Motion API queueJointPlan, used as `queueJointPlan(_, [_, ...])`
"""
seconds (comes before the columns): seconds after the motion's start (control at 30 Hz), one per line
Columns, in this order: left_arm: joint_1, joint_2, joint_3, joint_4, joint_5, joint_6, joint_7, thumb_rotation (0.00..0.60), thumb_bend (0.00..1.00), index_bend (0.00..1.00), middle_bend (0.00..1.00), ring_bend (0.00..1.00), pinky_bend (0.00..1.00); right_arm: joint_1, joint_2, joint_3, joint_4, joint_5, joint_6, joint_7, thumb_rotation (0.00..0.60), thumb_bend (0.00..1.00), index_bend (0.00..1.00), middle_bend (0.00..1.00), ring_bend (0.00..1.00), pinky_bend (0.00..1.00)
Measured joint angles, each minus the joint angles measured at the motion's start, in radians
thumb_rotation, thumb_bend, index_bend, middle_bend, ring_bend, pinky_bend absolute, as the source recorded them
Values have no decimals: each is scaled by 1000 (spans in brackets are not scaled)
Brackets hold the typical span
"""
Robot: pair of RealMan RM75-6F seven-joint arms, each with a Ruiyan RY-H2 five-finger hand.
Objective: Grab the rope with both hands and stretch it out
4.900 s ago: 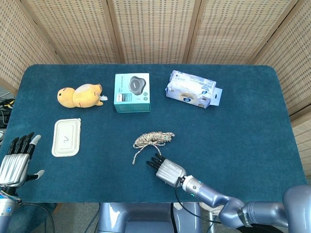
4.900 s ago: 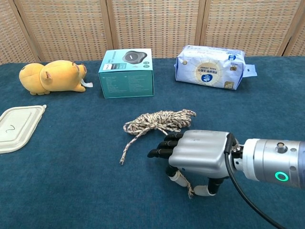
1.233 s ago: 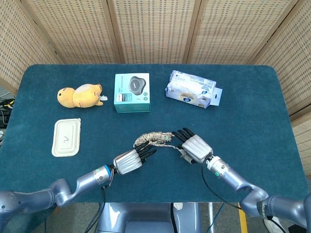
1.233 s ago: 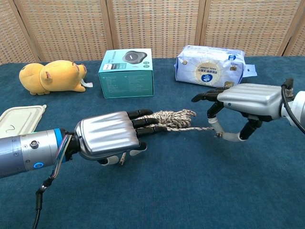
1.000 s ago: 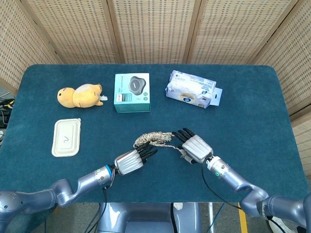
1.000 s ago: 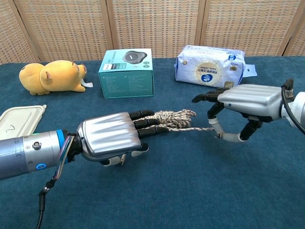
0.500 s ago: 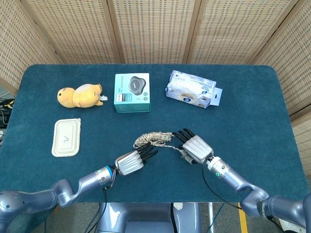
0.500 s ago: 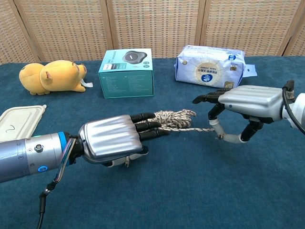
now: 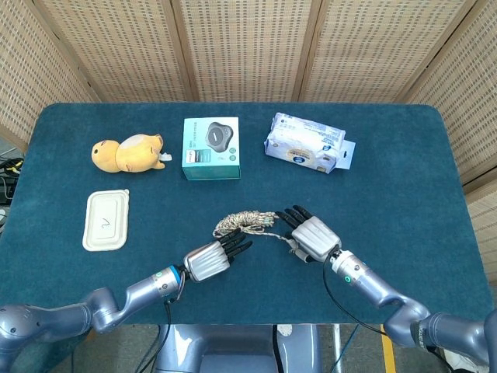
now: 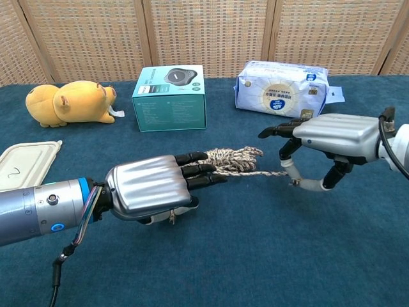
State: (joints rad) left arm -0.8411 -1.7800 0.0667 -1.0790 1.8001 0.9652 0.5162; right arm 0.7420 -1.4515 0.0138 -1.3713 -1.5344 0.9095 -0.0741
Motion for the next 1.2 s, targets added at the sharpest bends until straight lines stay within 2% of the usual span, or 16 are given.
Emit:
queueJointPlan(0.13, [1,-5,0,3,-4,1,-4,600,421,646,0,0,0,-1,3,1,-3,1,1,-1,600,498,658,29,0,0])
queueJointPlan(0.6, [16,22,1,11,-18,45,-37,600,423,662,0,0,0,-4,1,0,7,3,3,-15,600,498,658,29,0,0])
queueJointPlan(0.93, [86,140,-5,21,-60,157,-144,600,424,665,0,0,0,-27,38,17,29,38,31,-79,600,498,661,30,0,0])
queueJointPlan(1.2, [160,221,-19,91,-120,232,-268,600,425,665,0,0,0,-50,93,40,38,88,50,-123,600,498,663,30,0,0])
